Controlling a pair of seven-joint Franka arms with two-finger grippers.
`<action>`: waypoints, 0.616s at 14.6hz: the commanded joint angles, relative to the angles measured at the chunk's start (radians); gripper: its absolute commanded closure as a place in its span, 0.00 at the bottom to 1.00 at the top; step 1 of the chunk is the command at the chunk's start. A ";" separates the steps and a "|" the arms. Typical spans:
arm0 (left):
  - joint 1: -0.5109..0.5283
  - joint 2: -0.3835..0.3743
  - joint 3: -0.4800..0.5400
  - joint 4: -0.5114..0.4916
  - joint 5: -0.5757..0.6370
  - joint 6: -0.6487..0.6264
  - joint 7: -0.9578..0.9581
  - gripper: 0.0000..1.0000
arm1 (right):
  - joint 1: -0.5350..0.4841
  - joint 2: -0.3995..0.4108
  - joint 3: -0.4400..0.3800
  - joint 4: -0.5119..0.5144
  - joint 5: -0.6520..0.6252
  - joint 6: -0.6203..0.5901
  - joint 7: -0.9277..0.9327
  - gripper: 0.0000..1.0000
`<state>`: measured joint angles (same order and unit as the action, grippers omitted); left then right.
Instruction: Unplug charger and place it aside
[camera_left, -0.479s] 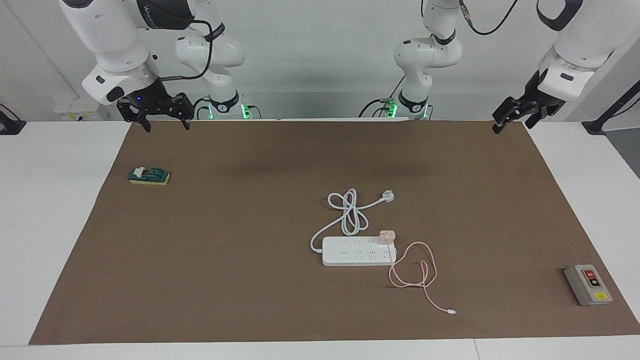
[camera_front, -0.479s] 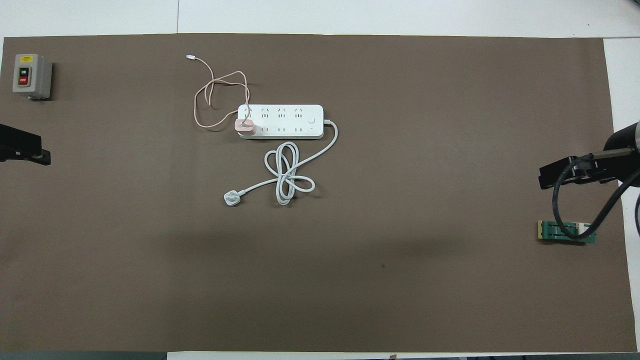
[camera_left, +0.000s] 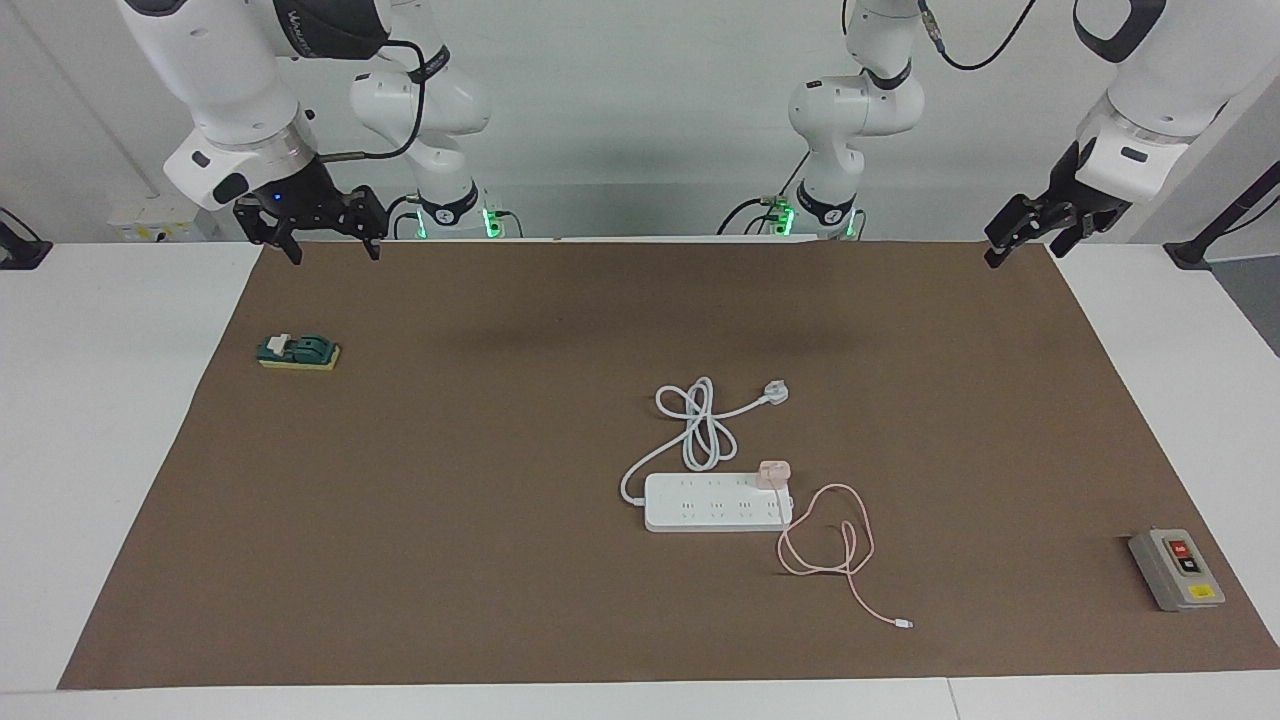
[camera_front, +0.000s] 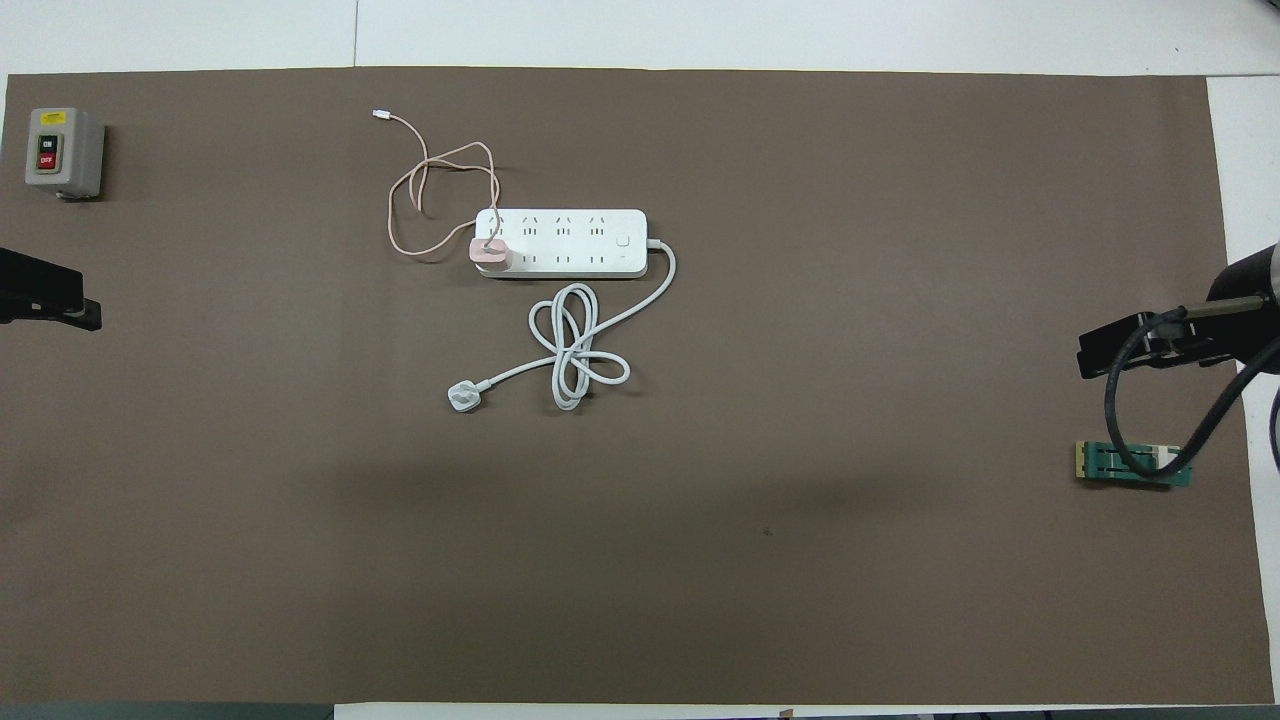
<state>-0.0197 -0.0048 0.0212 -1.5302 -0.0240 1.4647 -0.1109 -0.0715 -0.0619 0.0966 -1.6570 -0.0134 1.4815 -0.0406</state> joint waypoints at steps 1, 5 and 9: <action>0.003 -0.029 -0.001 -0.039 0.013 0.023 0.004 0.00 | -0.016 -0.016 0.005 -0.009 0.016 0.010 0.011 0.00; -0.009 -0.030 -0.003 -0.042 0.013 0.008 -0.004 0.00 | -0.011 -0.019 0.003 -0.010 0.020 0.014 0.021 0.00; 0.003 -0.041 -0.001 -0.044 0.013 0.000 -0.004 0.00 | 0.012 -0.016 0.008 -0.079 0.134 0.086 0.380 0.00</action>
<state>-0.0205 -0.0069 0.0174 -1.5371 -0.0240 1.4596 -0.1111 -0.0686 -0.0661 0.0988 -1.6706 0.0524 1.5043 0.1690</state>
